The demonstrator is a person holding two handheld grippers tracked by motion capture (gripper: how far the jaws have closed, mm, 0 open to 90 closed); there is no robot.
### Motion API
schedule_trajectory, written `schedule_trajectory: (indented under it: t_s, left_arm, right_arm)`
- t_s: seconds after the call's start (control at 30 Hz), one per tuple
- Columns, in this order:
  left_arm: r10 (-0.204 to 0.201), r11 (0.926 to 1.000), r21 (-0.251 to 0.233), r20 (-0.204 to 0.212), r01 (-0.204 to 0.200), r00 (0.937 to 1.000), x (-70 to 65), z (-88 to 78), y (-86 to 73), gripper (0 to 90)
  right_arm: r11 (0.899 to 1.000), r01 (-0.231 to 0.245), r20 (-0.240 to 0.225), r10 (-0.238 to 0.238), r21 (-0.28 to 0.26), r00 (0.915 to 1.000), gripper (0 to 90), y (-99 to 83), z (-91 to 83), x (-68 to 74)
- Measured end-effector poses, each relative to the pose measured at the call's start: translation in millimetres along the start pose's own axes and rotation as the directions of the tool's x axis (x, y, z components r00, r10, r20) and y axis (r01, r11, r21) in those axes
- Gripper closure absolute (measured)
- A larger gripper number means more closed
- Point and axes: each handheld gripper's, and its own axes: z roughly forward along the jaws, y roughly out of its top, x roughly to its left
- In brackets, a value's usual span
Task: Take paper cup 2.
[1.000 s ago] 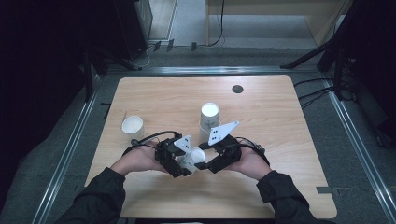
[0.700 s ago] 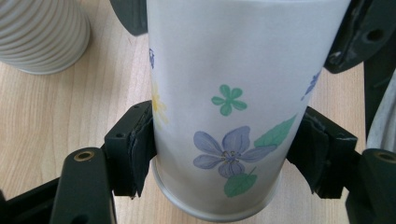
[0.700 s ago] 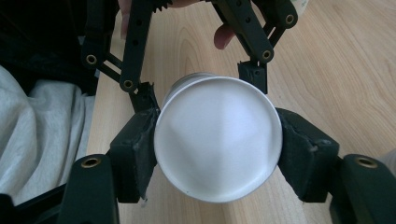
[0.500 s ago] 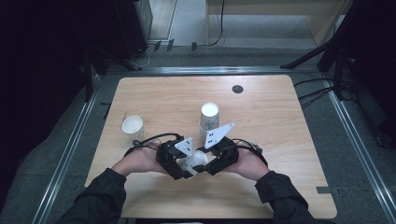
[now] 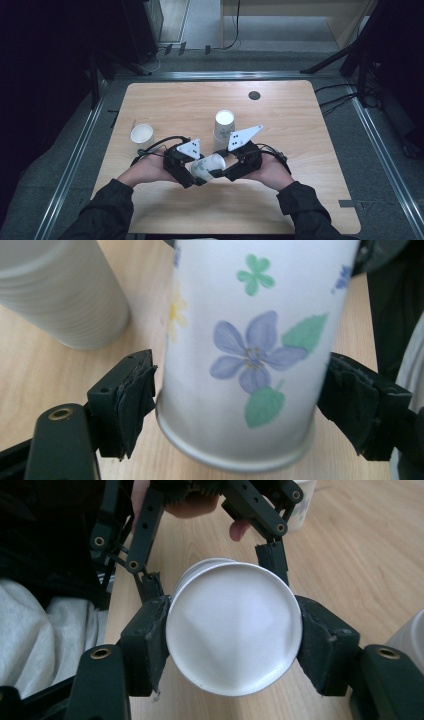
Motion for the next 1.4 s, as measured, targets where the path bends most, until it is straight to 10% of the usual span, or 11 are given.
schedule_trajectory:
  t_s: [0.87, 1.4]
  left_arm:
    - [-0.041, 0.9732, -0.223, 0.063, 0.055, 0.9971, -2.0, -14.0, -0.7, 18.8]
    - [-0.038, 0.9671, -0.249, 0.06, 0.052, 0.9974, -2.6, -11.1, -1.5, 18.3]
  right_arm:
    - [0.989, -0.024, -0.057, 0.016, -0.147, 0.9983, 36.1, 5.8, -22.0, -0.7]
    - [0.981, -0.027, -0.058, 0.016, -0.19, 0.9982, 36.3, 7.9, -30.6, -0.5]
